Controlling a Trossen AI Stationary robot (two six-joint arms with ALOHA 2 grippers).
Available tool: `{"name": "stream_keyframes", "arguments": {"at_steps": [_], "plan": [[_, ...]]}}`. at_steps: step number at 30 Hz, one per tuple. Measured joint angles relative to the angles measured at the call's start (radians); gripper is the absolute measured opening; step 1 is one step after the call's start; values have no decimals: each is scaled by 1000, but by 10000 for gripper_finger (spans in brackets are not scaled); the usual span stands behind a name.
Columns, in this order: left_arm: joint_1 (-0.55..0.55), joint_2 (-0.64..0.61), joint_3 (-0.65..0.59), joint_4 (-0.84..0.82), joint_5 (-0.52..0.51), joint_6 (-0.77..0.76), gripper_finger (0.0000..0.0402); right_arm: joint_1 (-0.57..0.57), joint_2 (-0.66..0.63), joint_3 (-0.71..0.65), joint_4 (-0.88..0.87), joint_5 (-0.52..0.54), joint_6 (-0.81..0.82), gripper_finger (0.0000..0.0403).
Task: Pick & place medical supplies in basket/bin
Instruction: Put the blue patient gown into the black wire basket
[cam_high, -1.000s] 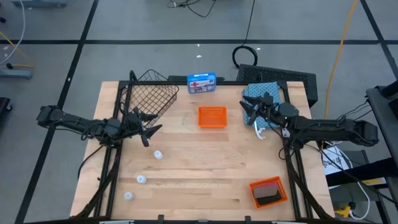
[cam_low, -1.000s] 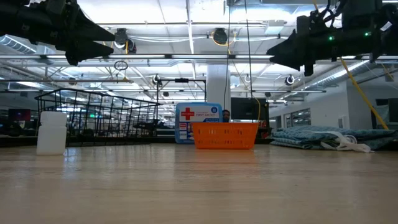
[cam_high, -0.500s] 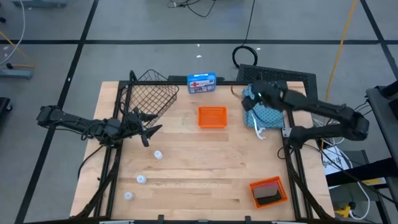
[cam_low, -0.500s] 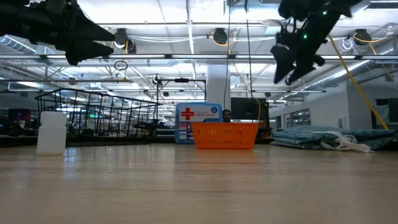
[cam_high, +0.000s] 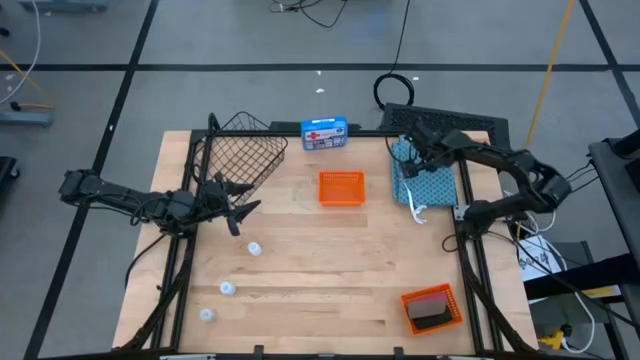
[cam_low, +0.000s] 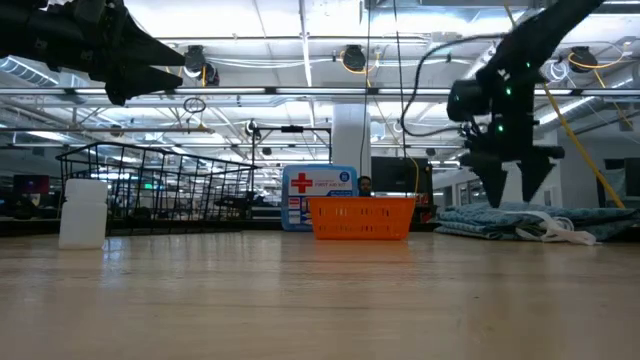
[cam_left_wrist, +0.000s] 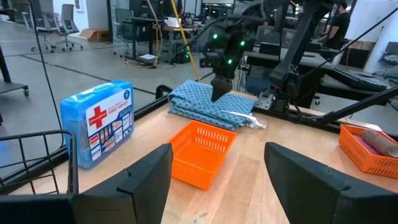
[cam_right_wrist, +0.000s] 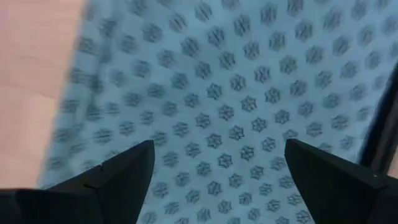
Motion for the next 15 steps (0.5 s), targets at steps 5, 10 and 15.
{"name": "stream_keyframes", "arguments": {"at_steps": [5, 10, 15], "plan": [[0, 0, 0, 0, 0, 0, 264, -55, 25, -117, 248, -201, -10, 345], [0, 0, 0, 0, 0, 0, 264, -55, 82, -182, 320, -123, -45, 343], [0, 0, 0, 1, 0, 0, 264, -14, 125, -192, 322, -42, -60, 342]]}}
